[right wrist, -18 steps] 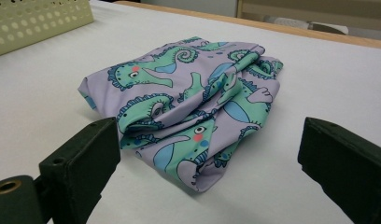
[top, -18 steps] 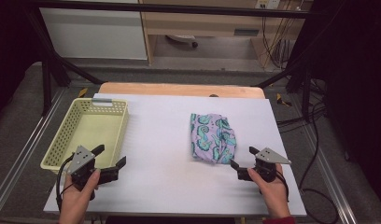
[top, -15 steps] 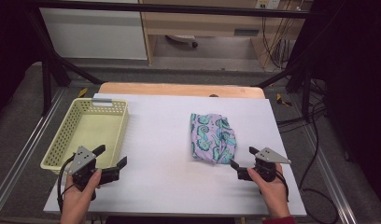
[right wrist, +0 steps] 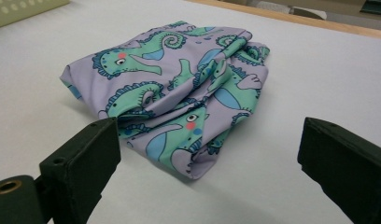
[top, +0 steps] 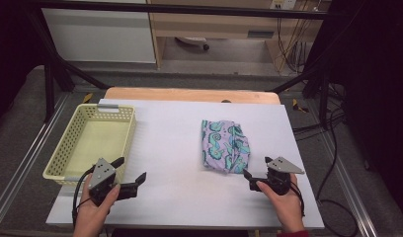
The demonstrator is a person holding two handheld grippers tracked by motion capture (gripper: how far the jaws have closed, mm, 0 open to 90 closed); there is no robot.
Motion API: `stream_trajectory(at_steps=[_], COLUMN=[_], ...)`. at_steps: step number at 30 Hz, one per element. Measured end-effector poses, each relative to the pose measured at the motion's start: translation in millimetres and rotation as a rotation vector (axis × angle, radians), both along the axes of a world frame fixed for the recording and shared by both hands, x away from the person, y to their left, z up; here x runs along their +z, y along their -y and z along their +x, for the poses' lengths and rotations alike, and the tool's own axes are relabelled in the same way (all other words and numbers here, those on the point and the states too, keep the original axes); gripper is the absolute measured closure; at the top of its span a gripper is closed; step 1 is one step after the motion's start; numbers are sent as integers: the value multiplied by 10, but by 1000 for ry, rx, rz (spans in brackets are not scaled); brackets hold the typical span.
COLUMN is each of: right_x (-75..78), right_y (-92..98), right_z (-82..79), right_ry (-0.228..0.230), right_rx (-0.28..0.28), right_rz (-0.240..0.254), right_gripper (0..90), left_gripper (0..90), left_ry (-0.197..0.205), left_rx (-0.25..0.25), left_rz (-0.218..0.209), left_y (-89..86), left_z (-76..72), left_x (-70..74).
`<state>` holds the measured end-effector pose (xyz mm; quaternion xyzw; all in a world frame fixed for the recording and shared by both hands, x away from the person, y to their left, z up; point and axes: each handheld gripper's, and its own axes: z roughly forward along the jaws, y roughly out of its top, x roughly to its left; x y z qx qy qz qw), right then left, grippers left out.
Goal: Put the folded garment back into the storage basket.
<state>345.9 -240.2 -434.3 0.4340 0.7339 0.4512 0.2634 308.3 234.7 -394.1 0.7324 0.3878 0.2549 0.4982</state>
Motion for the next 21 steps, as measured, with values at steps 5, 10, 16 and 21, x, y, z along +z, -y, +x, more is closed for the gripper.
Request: stream_trajectory(at_steps=[5,10,16,21], right_x=[19,0,-16,-14], right_y=[-95,-93,-84,-95], right_z=[-55,-34,-15,2], right_ry=[-12,-28,-48,-54], right_rx=[39,41,28,23], right_rz=[-5,-12,-19,-20], right_gripper=[70,70,71,71], left_gripper=[87,92,150,263], left_ry=[-34,-49,-100,-172], left_rx=[-50,-107,-194,-236], left_rz=[16,38,118,143], left_y=[240,537,999,1231], left_z=[37,134,314,487], left_x=[-78,-157,-323,-484])
